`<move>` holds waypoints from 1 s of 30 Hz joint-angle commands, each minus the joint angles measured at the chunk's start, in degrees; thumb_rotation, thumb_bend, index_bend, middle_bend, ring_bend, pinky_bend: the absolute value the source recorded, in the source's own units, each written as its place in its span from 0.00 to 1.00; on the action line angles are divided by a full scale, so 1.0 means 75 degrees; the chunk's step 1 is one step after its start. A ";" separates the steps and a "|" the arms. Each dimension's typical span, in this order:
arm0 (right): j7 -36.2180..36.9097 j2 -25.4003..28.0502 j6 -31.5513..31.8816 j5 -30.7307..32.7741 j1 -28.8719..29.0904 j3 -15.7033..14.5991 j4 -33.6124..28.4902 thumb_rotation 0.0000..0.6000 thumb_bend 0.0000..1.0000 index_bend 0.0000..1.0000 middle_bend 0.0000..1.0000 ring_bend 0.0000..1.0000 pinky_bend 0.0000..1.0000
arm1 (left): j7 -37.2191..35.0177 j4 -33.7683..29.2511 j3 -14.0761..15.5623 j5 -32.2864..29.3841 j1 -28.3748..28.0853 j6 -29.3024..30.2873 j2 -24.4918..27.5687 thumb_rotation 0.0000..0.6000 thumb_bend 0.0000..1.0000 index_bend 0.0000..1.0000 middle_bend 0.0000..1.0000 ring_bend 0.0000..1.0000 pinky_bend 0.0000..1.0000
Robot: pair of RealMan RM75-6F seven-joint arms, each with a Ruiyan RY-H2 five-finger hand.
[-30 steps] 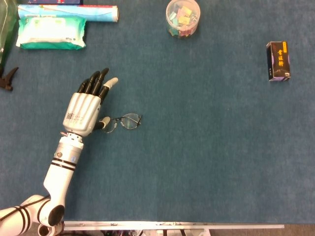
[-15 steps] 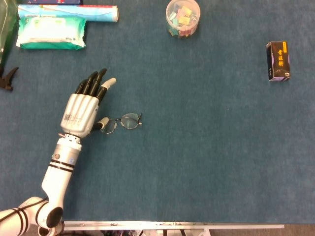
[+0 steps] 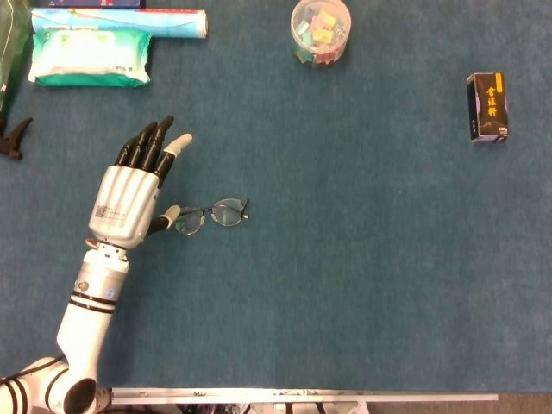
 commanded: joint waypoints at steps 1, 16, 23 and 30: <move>0.0016 0.0008 0.0000 -0.0006 -0.0003 -0.0004 0.0001 1.00 0.17 0.51 0.47 0.36 0.60 | 0.0116 -0.0319 0.0005 0.0095 0.0045 0.0117 0.0167 1.00 0.15 0.14 0.00 0.00 0.14; -0.0070 -0.0003 -0.0082 -0.0011 0.0013 -0.0041 0.0035 1.00 0.17 0.51 0.47 0.36 0.60 | 0.0793 -0.2018 -0.0029 0.0444 0.0041 0.0273 0.0693 1.00 0.15 0.14 0.00 0.00 0.14; -0.0068 -0.0009 -0.0078 -0.0029 0.0011 -0.0050 0.0055 1.00 0.17 0.51 0.47 0.36 0.60 | 0.0958 -0.2222 -0.0121 0.0522 -0.0152 0.0056 0.0620 1.00 0.15 0.14 0.00 0.00 0.14; -0.0026 0.0010 -0.0083 -0.0021 0.0014 -0.0043 0.0060 1.00 0.17 0.51 0.47 0.36 0.60 | 0.0923 -0.2008 -0.0070 0.1098 -0.0442 -0.0076 0.0655 1.00 0.15 0.14 0.00 0.00 0.14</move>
